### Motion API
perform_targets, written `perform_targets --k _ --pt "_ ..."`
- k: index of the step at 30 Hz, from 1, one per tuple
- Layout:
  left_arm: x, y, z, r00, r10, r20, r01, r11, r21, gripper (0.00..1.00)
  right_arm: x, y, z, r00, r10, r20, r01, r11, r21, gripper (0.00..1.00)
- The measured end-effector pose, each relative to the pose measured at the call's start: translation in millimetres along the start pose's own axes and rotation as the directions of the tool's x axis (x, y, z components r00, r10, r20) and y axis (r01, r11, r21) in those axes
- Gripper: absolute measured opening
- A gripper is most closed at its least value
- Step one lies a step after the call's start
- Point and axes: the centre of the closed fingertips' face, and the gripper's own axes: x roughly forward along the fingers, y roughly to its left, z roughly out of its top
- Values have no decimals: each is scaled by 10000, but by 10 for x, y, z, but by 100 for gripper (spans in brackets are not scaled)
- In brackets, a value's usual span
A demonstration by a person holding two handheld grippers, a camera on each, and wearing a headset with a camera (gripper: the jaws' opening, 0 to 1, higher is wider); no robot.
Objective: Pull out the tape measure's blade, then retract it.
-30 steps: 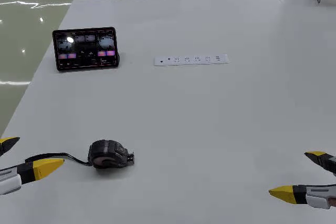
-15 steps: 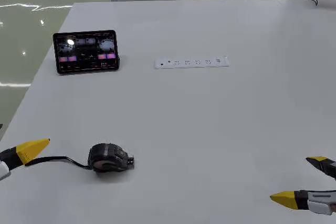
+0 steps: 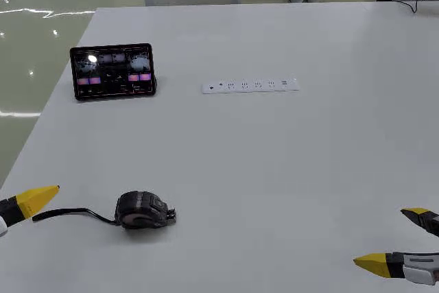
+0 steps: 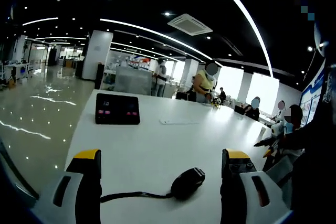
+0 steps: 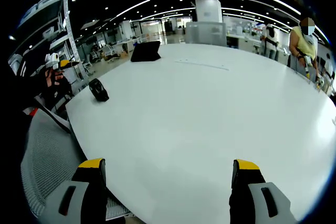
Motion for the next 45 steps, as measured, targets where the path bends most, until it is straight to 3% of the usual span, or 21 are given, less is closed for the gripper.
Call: perform_targets --k 1,4,5,6,7,8,9,10,12,13,15,18,21,22,23,24,25,27,28,36,45 --pt "-11 0 38 9997 49 260 -49 10000 22 94 2 0 -1 10000 7 8 -7 10000 16 99" --pt "-54 45 50 9985 443 334 -443 9990 -17 99 9 -7 -4 10000 12 15 -12 10000 30 99" --pt "-57 12 45 9991 299 307 -287 9989 -376 99 9 -8 -4 10000 14 21 -14 10000 44 99" --pt "-55 1 16 9997 179 142 -168 9972 -728 99 8 -10 -5 10000 16 23 -16 10000 50 99" --pt "-84 100 -65 9971 661 -366 -693 9929 -967 99 8 -9 -6 10000 18 20 -18 10000 35 99" --pt "-68 74 -49 9986 466 -260 -484 9960 -756 99 8 -7 -9 10000 19 8 -19 10000 18 99" --pt "-68 27 22 9994 277 230 -262 9977 -627 99 7 -9 -10 10000 17 10 -17 10000 24 99" --pt "-80 43 28 9990 375 253 -362 9981 -498 99 6 -11 -11 10000 17 17 -17 10000 43 99" --pt "-69 61 -34 9989 438 -190 -448 9974 -556 99 1 -17 -14 10000 4 24 -4 10000 72 99" --pt "-64 47 -33 9993 348 -167 -358 9975 -613 99 -1 -19 -14 10000 2 29 -2 10000 81 99" --pt "-48 11 51 9992 136 366 -122 9992 -384 99 -3 -26 -19 10000 -12 26 12 10000 90 99" --pt "-19 -27 28 9999 -25 144 33 9986 -527 99 -11 -24 -27 10000 -31 38 30 9999 143 99" --pt "-10 -92 -24 9991 -348 -240 338 9984 -446 84 -18 -26 -40 10000 -47 35 46 9998 191 99" --pt "-2 -89 -13 9992 -344 -181 335 9984 -454 84 -20 -27 -44 10000 -46 33 45 9998 208 99" --pt "16 -76 -6 9995 -291 -126 284 9983 -518 94 -21 -27 -46 10000 -46 40 45 9998 217 99" --pt "13 -48 -39 9995 -108 -309 93 9988 -486 97 -25 -29 -52 10000 -54 46 53 9997 236 99" --pt "38 -73 -23 9995 -241 -181 229 9977 -642 98 -27 -30 -53 10000 -64 57 63 9997 240 99" --pt "39 -119 -102 9970 -384 -679 351 9982 -485 99 -34 -31 -56 9999 -83 67 81 9996 275 99" --pt "49 -188 -148 9927 -756 -935 686 9947 -768 99 -37 -33 -56 9999 -89 76 87 9996 276 99" --pt "83 -298 -93 9928 -955 -722 905 9935 -691 99 -53 -36 -54 9999 -115 116 111 9994 313 99" --pt "53 -303 -77 9917 -987 -823 933 9933 -678 99 -72 -28 -59 9997 -134 208 126 9992 388 99"
